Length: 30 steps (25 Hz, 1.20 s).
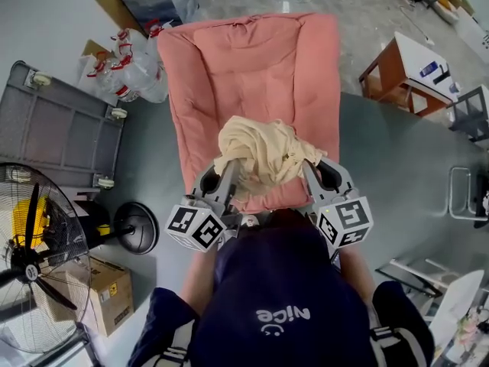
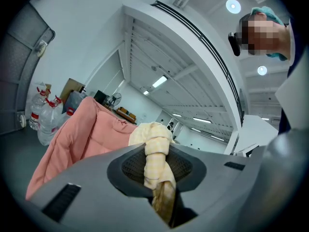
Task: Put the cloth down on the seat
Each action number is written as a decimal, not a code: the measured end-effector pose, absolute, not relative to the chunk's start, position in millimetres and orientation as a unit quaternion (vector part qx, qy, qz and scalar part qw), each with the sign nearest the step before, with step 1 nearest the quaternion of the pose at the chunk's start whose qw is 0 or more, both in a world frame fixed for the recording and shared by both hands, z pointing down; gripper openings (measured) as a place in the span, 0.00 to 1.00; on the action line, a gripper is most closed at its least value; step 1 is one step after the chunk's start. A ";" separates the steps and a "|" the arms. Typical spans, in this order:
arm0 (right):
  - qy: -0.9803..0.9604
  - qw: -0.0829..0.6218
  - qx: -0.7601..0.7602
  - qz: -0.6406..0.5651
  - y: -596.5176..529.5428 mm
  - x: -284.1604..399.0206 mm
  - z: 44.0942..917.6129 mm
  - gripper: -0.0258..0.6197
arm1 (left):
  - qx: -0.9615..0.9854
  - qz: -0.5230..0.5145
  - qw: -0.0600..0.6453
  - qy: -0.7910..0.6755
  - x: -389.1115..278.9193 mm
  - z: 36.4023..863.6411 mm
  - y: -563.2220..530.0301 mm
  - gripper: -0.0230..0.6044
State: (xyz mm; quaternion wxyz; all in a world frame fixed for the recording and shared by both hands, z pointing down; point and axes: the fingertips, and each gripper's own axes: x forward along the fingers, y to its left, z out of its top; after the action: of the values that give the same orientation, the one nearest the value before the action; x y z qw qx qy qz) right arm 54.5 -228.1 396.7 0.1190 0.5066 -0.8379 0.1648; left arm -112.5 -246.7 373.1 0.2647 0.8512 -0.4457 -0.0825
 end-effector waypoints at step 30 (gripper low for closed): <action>-0.795 0.190 0.480 0.318 -355.8 93.2 588.3 0.16 | 0.786 0.104 0.333 -0.510 -66.7 579.0 -387.7 0.18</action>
State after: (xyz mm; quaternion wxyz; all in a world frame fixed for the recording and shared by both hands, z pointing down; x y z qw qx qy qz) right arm 93.2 -355.8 588.3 0.1900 0.4803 -0.7952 0.3176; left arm -66.7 -387.7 579.0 0.3334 0.7863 -0.5097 0.1035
